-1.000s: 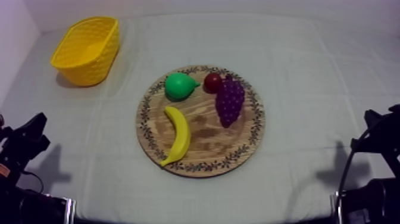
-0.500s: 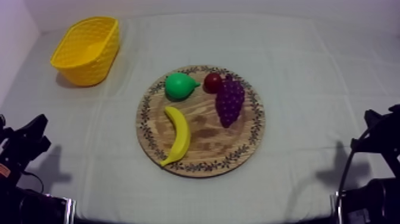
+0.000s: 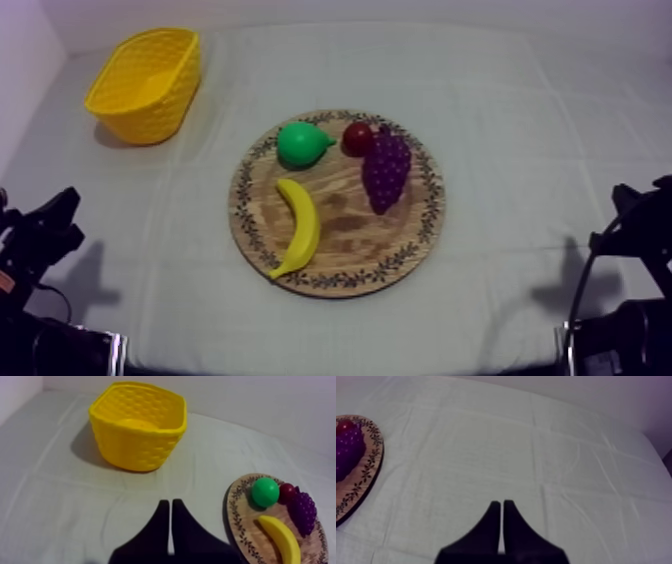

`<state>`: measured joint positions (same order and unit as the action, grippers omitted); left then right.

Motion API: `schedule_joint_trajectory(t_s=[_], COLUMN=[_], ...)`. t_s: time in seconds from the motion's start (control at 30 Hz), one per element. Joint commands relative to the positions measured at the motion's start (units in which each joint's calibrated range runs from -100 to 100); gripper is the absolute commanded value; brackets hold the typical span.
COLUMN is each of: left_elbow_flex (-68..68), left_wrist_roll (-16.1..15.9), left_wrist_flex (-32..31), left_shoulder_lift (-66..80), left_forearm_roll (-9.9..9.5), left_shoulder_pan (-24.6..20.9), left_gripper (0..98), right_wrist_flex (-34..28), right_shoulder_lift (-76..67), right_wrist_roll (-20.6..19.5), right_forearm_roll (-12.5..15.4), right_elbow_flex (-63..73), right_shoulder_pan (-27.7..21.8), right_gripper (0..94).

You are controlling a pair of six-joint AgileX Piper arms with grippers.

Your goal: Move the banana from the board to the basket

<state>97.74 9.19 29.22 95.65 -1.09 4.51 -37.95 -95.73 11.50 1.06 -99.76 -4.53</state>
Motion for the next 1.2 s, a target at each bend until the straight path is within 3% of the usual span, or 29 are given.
schedule_joint_trajectory(t_s=[0.0, 0.27, 0.4, 0.5, 0.9, 1.17], left_elbow_flex=[-3.2, -22.5, -30.9, -35.6, -47.2, -47.9], left_wrist_roll=[0.0, 1.7, 5.2, 7.1, 14.3, 18.6], left_wrist_flex=[-0.2, 4.6, 5.9, 6.0, 6.6, 6.7], left_shoulder_lift=[-4.9, -23.8, -32.9, -38.6, -58.4, -66.0], left_forearm_roll=[0.05, -1.22, -4.18, -5.26, -5.59, -5.55], left_shoulder_pan=[0.5, 6.2, 10.6, 13.4, 23.5, 30.2], left_gripper=[0.1, 0.1, 0.1, 0.1, 0.2, 0.3], right_wrist_flex=[0.0, 0.0, 0.0, 0.0, 0.0, 0.0], right_shoulder_lift=[0.0, 0.0, 0.0, 0.0, 0.0, 0.0], right_wrist_roll=[0.0, 0.0, 0.0, 0.0, 0.0, 0.0], right_forearm_roll=[0.0, 0.0, 0.0, 0.0, 0.0, 0.0], right_elbow_flex=[0.0, 0.0, 0.0, 0.0, 0.0, 0.0], right_shoulder_pan=[0.0, 0.0, 0.0, 0.0, 0.0, 0.0], right_gripper=[0.3, 0.3, 0.3, 0.3, 0.3, 0.3])
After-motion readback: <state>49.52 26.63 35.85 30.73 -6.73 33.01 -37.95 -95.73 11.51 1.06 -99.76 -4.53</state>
